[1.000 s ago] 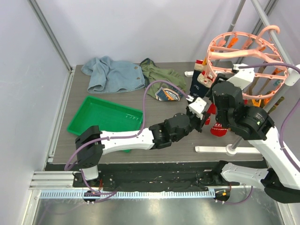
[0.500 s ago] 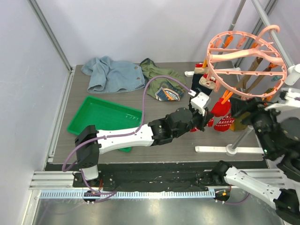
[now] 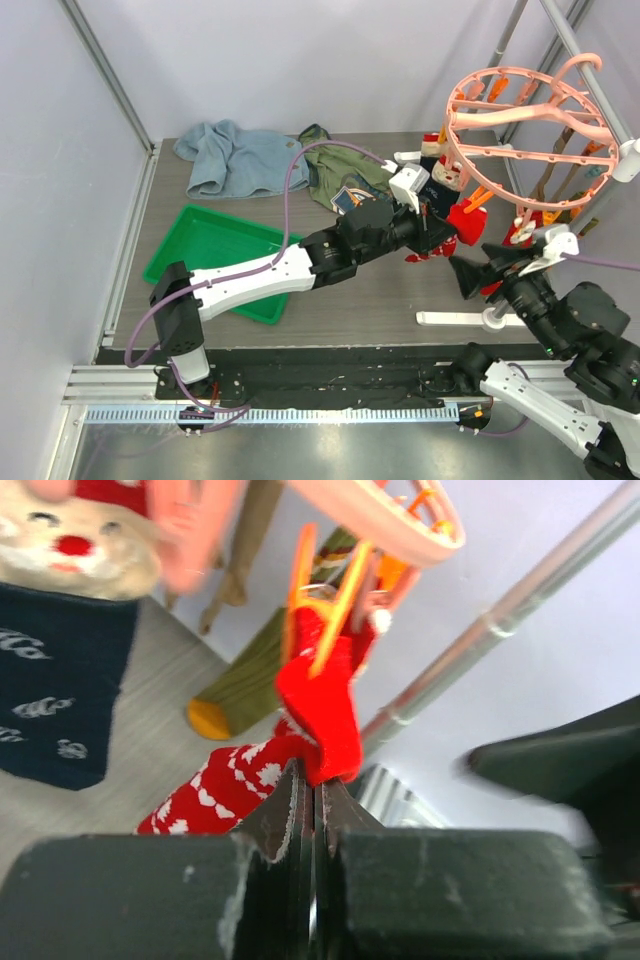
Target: Remove the socks clipped to the hanger
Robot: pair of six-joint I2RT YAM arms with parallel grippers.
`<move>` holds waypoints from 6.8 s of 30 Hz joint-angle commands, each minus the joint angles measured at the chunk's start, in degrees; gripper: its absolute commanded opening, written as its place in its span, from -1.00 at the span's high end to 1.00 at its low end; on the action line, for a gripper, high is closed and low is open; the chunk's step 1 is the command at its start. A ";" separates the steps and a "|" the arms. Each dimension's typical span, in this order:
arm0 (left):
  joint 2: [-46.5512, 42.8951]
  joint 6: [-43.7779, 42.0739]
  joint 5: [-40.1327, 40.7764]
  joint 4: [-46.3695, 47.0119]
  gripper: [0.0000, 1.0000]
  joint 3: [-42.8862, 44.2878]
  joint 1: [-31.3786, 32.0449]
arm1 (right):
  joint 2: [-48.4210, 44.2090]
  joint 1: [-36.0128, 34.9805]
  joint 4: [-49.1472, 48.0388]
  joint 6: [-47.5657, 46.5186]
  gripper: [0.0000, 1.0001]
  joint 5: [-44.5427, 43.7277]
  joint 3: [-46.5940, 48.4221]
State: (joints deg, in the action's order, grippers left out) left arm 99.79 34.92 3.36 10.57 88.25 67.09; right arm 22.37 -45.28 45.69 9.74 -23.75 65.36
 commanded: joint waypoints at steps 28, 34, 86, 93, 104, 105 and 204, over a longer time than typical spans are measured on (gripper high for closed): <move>-1.17 7.37 -7.17 -8.26 -0.16 11.15 0.50 | -6.99 -0.08 -16.60 -12.64 0.98 1.86 -17.02; 2.25 0.34 -1.07 -13.63 -0.50 18.34 -0.38 | -8.56 -0.16 -15.28 -13.51 0.98 4.94 -16.76; 23.70 -11.10 -12.05 -13.03 1.00 44.12 -2.84 | -12.62 -0.08 -13.44 -11.15 0.98 1.51 -18.61; 21.16 -9.26 -10.74 -14.17 0.23 40.61 -3.37 | -11.39 -0.16 -12.04 -6.32 0.98 3.88 -16.07; 3.15 -7.58 -10.74 -10.83 -0.74 16.80 -6.00 | -8.31 -0.08 -10.54 0.36 0.98 5.29 -12.10; 0.17 -8.63 -10.39 -11.18 -0.75 15.13 -6.01 | -7.18 -0.07 -10.54 1.68 0.98 5.64 -11.49; 4.96 -9.69 -2.47 9.02 -0.76 -4.33 -2.23 | 12.96 -0.16 -10.89 8.72 -0.46 7.31 14.53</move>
State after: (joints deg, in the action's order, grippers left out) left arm 99.15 28.23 3.38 7.20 78.54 63.66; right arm 35.77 -45.28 36.77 18.17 -16.78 78.28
